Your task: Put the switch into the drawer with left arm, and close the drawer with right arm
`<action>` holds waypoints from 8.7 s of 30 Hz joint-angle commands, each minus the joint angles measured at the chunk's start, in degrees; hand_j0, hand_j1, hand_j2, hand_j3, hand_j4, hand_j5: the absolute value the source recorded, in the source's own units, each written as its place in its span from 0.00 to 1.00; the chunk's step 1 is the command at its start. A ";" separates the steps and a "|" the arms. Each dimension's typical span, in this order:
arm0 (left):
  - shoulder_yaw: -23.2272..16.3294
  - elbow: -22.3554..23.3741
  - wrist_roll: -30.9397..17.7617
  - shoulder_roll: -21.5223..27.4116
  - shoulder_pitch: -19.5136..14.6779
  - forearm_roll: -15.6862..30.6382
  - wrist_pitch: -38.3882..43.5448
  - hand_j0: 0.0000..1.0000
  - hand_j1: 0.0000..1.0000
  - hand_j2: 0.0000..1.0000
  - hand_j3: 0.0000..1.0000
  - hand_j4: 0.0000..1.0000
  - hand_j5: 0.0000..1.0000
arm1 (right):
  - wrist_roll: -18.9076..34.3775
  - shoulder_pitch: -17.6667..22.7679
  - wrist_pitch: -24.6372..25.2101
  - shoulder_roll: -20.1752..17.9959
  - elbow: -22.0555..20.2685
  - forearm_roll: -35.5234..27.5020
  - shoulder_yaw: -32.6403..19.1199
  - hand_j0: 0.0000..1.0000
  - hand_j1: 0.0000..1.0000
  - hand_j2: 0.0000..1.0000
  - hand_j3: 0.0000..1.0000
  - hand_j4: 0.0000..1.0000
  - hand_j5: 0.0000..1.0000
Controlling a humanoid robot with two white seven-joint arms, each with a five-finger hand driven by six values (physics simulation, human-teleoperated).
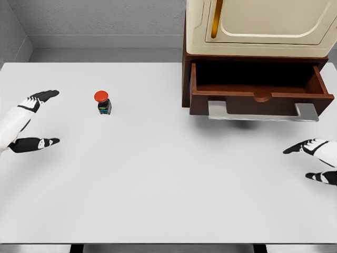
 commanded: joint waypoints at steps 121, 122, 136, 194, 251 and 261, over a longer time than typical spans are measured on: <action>-20.91 23.79 0.11 -14.45 -25.75 18.22 18.63 0.36 0.36 0.36 0.36 0.36 0.36 | 0.01 -4.04 0.09 -5.05 -4.92 -4.03 4.11 0.85 0.85 0.85 0.85 0.85 0.85; -20.91 23.26 0.11 -14.45 -25.58 18.04 18.63 0.36 0.36 0.36 0.36 0.36 0.36 | 0.01 -4.04 0.09 -5.05 -4.92 -4.03 4.11 0.85 0.85 0.85 0.85 0.85 0.85; -20.82 14.39 0.11 -14.63 -24.96 15.49 18.54 0.36 0.36 0.36 0.36 0.36 0.36 | 0.01 -4.13 0.09 -5.05 -4.92 -4.03 4.02 0.86 0.86 0.86 0.86 0.86 0.86; -31.28 4.28 0.55 -32.21 -36.83 -28.54 19.42 0.34 0.34 0.34 0.34 0.34 0.34 | 0.19 -3.96 0.09 -7.16 -4.92 -4.91 4.11 0.89 0.89 0.89 0.89 0.89 0.89; -42.35 5.95 0.55 -32.21 -43.42 -41.99 21.62 0.73 0.73 0.73 0.73 0.73 0.73 | 0.27 -4.66 0.09 -6.72 -4.92 -5.52 4.11 0.90 0.90 0.90 0.90 0.90 0.90; -42.35 5.95 0.55 -32.21 -43.33 -43.22 21.62 0.73 0.73 0.73 0.73 0.73 0.73 | 0.27 -4.66 0.09 -6.80 -4.92 -5.52 4.11 0.90 0.90 0.90 0.90 0.90 0.90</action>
